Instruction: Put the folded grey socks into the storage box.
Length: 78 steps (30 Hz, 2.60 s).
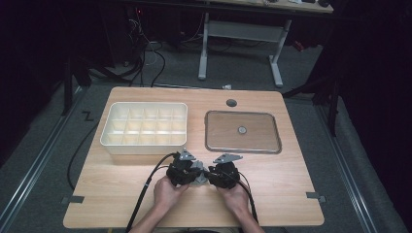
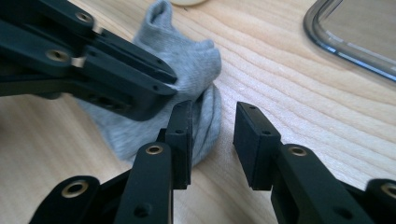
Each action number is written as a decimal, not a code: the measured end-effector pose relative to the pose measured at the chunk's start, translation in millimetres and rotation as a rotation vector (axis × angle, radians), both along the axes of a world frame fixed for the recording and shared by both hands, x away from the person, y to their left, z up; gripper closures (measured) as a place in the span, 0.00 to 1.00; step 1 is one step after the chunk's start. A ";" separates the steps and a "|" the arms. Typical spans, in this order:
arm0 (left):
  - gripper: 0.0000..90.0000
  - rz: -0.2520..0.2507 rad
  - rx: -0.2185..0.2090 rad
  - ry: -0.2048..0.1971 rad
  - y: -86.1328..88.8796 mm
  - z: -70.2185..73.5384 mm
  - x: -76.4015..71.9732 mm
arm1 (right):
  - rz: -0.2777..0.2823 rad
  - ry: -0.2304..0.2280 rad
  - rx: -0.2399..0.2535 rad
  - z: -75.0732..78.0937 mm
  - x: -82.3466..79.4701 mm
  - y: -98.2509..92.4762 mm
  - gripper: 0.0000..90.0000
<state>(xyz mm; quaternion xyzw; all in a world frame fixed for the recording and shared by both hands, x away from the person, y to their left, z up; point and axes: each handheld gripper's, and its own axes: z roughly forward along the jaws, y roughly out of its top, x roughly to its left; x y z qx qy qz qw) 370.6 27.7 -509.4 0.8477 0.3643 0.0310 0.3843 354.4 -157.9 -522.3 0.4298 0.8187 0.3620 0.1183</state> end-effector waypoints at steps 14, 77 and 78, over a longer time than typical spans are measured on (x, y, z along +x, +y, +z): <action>0.92 0.031 -0.051 0.027 -4.4 -7.6 0.9 | 0.006 0.010 -0.019 1.4 -11.8 -0.3 0.85; 0.63 0.085 -0.037 -0.052 43.5 -8.5 -15.2 | 0.006 -0.097 -0.035 33.7 -18.2 14.8 0.76; 0.62 0.088 -0.032 -0.051 42.9 -9.0 -15.0 | 0.002 -0.091 -0.040 32.3 -16.7 15.4 0.75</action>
